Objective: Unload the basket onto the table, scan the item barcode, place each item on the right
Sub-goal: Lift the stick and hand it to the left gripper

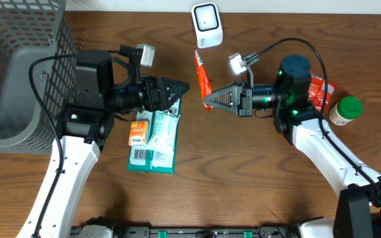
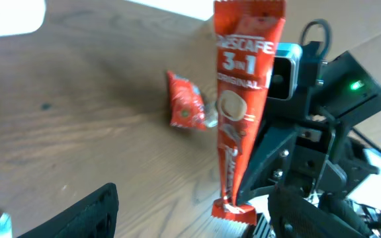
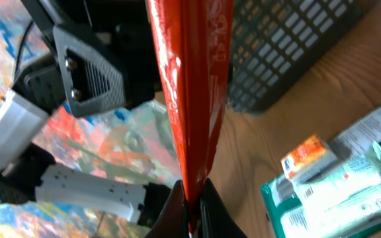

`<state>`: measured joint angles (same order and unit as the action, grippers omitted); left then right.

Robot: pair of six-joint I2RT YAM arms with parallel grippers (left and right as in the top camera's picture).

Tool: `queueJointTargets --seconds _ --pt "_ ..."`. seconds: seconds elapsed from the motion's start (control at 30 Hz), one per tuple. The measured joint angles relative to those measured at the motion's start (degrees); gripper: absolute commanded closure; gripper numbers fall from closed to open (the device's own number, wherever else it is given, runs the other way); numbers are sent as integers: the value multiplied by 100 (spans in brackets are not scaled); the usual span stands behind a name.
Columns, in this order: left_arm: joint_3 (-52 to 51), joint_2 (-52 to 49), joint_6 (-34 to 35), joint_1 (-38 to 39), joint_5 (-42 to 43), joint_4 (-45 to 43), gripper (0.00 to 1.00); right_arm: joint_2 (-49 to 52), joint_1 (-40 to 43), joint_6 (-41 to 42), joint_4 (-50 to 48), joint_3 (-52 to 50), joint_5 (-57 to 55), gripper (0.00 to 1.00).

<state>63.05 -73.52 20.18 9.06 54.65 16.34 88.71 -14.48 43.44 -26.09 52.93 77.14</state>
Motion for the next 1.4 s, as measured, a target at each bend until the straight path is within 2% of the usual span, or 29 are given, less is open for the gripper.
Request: queueJointTargets --seconds 0.27,0.47,0.73,0.93,1.13,1.17,1.2,1.27,1.3,1.4 --pt "0 0 107 339 181 -935 27 0 -44 1088 -979 0 -413 99" --pt "0 0 122 691 -83 -1099 28 0 -271 1808 -2151 0 -564 99" --pt "0 0 192 793 -299 -1425 49 0 -409 2227 -2380 0 -601 99" --pt "0 0 212 793 -358 -1488 60 0 -409 2229 -2378 0 -601 99" --pt "0 0 221 793 -380 -1510 81 0 -409 2205 -2369 -7 -610 99" --pt "0 0 234 793 -387 -1508 89 0 -409 2201 -2369 -7 -616 99" --pt "0 0 238 793 -400 -1513 92 0 -409 2199 -2367 -7 -623 98" --pt "0 2 216 802 -420 -1528 93 0 -407 2190 -2345 -9 -643 91" --pt "0 2 208 804 -442 -1526 92 0 -407 2170 -2339 -13 -647 82" --pt "0 2 210 804 -514 -1521 93 0 -409 2052 -2350 -17 -643 64"
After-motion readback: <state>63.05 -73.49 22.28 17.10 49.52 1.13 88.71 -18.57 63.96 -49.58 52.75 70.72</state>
